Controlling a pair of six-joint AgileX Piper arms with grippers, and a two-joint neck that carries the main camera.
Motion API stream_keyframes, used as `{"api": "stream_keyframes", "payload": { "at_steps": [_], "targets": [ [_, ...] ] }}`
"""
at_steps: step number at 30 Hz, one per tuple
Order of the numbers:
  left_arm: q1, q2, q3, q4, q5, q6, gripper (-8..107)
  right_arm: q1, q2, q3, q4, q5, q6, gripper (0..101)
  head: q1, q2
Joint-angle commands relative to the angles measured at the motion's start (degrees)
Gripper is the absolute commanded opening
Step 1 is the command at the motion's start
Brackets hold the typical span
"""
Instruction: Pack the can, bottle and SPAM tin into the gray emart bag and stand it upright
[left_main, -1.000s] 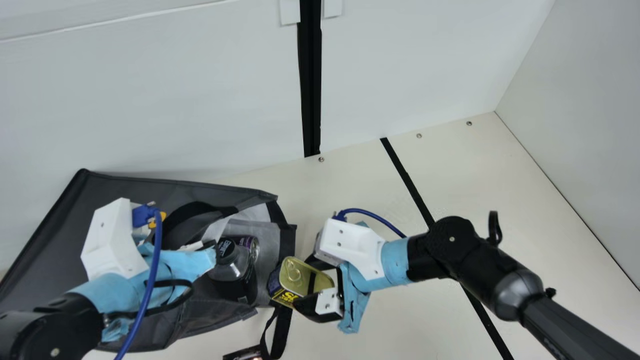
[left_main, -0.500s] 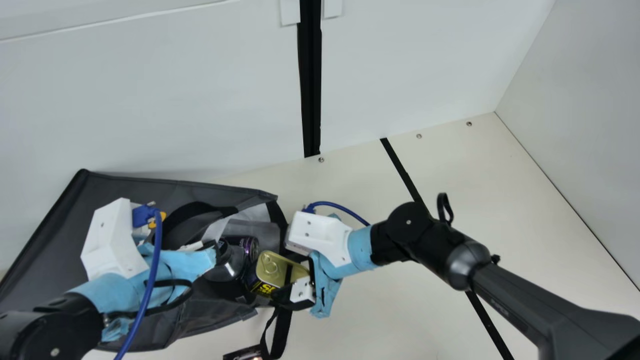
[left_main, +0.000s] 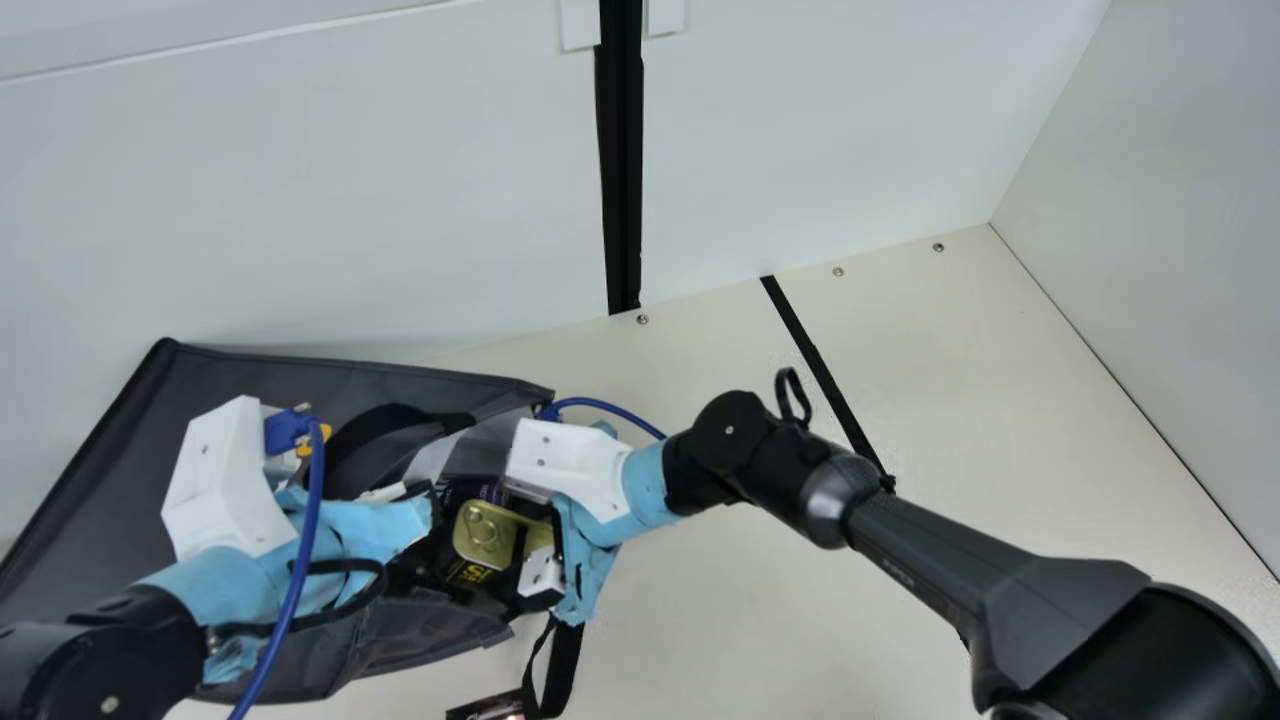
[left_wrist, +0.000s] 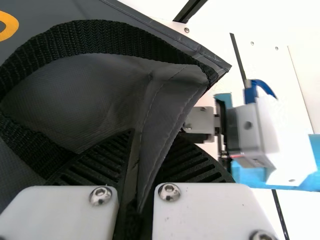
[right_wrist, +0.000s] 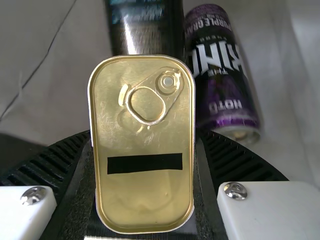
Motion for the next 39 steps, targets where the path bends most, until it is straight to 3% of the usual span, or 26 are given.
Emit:
{"api": "stream_keyframes", "payload": {
  "at_steps": [1, 20, 39],
  "targets": [
    [0.0, 0.0, 0.0, 0.0, 0.0, 0.0, -8, 0.5, 0.9, -1.2, 0.4, -0.4, 0.5, 0, -1.3, 0.0],
    [0.0, 0.0, 0.0, 0.0, 0.0, 0.0, -8, 4.1, 6.0, -9.1, 3.1, -4.4, 4.8, 0, -1.3, 0.0],
    [0.0, 0.0, 0.0, -0.1, 0.0, 0.0, -8, 4.5, 5.8, -9.4, 2.9, -6.1, 6.4, 63, -1.3, 0.0]
  ]
}}
